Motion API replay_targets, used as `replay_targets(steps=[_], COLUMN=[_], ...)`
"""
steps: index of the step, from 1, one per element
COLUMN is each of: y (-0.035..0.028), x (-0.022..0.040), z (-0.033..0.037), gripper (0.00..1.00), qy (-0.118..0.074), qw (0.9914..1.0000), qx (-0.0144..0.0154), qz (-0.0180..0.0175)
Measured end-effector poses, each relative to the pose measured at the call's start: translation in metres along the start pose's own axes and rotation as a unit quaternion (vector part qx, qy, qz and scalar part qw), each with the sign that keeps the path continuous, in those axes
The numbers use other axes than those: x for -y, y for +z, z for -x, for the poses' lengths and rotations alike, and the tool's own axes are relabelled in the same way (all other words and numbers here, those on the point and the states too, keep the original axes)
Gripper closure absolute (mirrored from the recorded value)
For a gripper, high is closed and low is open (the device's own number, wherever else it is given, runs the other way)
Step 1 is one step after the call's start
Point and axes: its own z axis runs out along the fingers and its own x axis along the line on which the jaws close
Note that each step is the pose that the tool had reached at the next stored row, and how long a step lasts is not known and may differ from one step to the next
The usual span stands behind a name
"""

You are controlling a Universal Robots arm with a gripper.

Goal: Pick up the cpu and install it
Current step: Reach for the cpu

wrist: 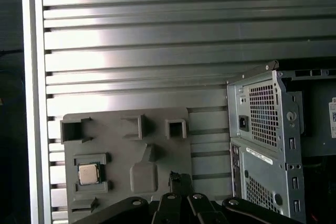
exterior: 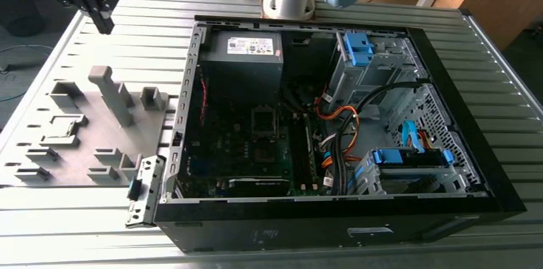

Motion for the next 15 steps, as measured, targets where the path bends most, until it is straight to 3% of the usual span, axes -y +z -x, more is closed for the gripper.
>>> replay_targets(steps=[15], y=[0.0052], x=[0.0031], z=[-0.0374], gripper=[0.89], qy=[0.0], qw=[1.0], qx=[0.0002], qz=[-0.0031])
